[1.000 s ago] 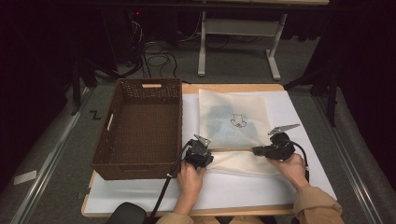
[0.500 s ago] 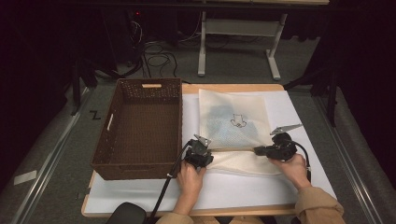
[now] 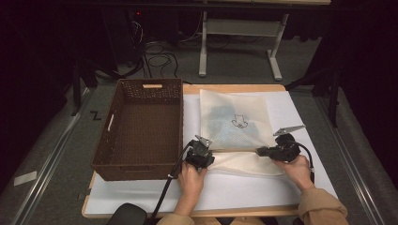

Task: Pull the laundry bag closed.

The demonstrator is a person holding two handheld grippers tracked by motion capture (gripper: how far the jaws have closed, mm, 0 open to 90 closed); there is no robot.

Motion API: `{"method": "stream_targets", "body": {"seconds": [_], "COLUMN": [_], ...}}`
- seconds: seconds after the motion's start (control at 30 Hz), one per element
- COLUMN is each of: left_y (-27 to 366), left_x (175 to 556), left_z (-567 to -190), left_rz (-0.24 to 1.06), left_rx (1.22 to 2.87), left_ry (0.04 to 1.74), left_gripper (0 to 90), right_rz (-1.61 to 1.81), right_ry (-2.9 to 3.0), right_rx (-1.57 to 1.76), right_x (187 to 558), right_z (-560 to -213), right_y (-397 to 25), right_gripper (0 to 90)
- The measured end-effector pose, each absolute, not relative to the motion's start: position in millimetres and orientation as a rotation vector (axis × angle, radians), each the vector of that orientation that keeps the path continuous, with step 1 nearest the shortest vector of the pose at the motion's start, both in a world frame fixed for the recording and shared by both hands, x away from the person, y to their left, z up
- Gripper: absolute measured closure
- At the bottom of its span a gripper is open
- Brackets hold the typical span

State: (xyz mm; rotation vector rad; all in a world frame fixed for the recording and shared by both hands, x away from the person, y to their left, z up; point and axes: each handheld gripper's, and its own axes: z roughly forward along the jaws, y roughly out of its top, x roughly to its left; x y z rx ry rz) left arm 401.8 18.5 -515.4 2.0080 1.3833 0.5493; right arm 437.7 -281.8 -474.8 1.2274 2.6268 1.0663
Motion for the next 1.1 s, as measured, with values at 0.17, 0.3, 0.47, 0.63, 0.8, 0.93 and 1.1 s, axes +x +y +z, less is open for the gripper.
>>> {"method": "stream_targets", "body": {"seconds": [0.17,0.3,0.47,0.63,0.8,0.93,1.1], "left_y": [18,18,18,18,18,18,18], "left_x": [402,402,402,402,402,402,402], "left_z": [-515,-515,-515,-515,-515,-515,-515], "left_rz": [0.549,0.549,0.55,0.55,0.55,0.55,0.551], "left_rx": [2.007,2.008,2.008,2.008,2.009,2.009,2.009], "left_ry": [1.384,1.383,1.383,1.383,1.382,1.382,1.382], "left_gripper": [55.5,55.5,55.5,55.5,55.5,55.5,55.5], "right_rz": [1.065,1.065,1.072,1.071,1.071,1.078,1.077], "right_ry": [2.621,2.62,2.619,2.616,2.607,2.598,2.601], "right_rx": [1.232,1.232,1.243,1.243,1.246,1.263,1.258], "right_x": [437,437,436,436,436,436,435], "right_z": [-475,-475,-475,-475,-475,-475,-475], "right_y": [-284,-285,-288,-290,-294,-297,-298], "right_gripper": [87.7,87.7,87.7,87.7,87.7,87.7,87.7]}}
